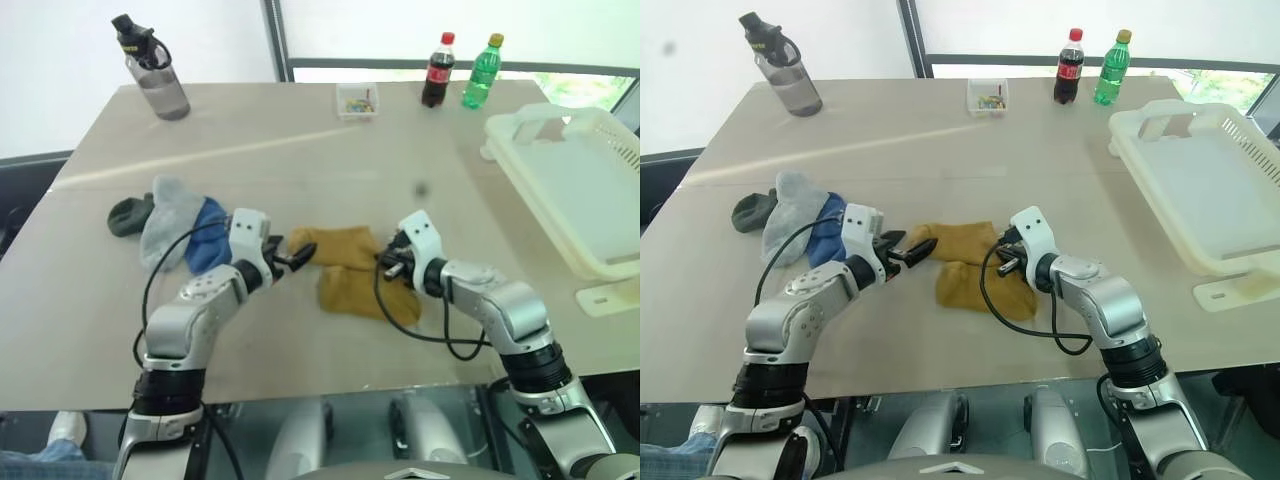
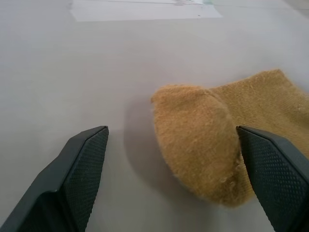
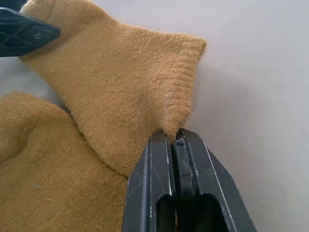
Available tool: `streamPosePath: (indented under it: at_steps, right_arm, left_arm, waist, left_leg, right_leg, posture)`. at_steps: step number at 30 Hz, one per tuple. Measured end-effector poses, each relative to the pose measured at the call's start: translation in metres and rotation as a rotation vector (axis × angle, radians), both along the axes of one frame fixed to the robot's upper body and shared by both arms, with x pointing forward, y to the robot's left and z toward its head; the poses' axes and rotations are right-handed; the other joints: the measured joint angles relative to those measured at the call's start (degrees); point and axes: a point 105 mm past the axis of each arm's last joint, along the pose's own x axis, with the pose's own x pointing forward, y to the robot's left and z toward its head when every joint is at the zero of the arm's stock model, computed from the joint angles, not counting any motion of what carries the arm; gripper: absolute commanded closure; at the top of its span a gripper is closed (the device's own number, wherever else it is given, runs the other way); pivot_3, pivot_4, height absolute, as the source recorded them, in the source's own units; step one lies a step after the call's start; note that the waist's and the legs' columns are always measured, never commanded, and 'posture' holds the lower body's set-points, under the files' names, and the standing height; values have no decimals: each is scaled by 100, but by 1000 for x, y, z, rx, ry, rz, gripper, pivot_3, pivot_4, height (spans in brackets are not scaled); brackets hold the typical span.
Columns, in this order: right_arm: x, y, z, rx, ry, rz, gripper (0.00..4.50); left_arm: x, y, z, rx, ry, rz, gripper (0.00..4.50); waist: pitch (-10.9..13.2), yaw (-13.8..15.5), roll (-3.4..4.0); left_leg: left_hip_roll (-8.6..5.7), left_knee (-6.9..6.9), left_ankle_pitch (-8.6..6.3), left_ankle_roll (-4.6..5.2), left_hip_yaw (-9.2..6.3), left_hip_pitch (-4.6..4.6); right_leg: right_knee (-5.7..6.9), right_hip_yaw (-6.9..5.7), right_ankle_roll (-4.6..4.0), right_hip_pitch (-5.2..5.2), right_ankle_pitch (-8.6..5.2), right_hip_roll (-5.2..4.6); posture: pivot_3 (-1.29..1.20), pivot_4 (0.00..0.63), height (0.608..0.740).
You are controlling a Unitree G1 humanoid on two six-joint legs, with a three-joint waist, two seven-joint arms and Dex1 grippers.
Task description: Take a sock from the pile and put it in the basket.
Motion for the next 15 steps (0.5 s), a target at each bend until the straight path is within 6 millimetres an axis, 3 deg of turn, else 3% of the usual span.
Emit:
streamPosePath:
  at_steps: [6,9,15]
  right_arm:
    - [0,1,0,2,0,4,4500]
    - [0,1,0,3,0,3,4500]
    - [0,1,1,7,-3,2,4500]
  left_arm:
    - [1,-1,-1,-3,8,3,26]
    - [3,0,-1,-9,17,15,791]
    - [9,1,-3,-8,38,32,3582]
  waist:
    - [0,4,0]
    - [0,8,0]
    - [0,33,0]
  left_leg:
    - [0,0,0,0,0,0]
    - [0,0,0,0,-1,1]
    - [-4,0,0,0,-2,-5]
  right_leg:
    - [0,0,0,0,0,0]
    - [1,-1,0,1,0,0]
    - [-3,-1,1,0,0,-2]
  posture:
    - [0,150,740]
    - [0,150,740]
    - [0,150,740]
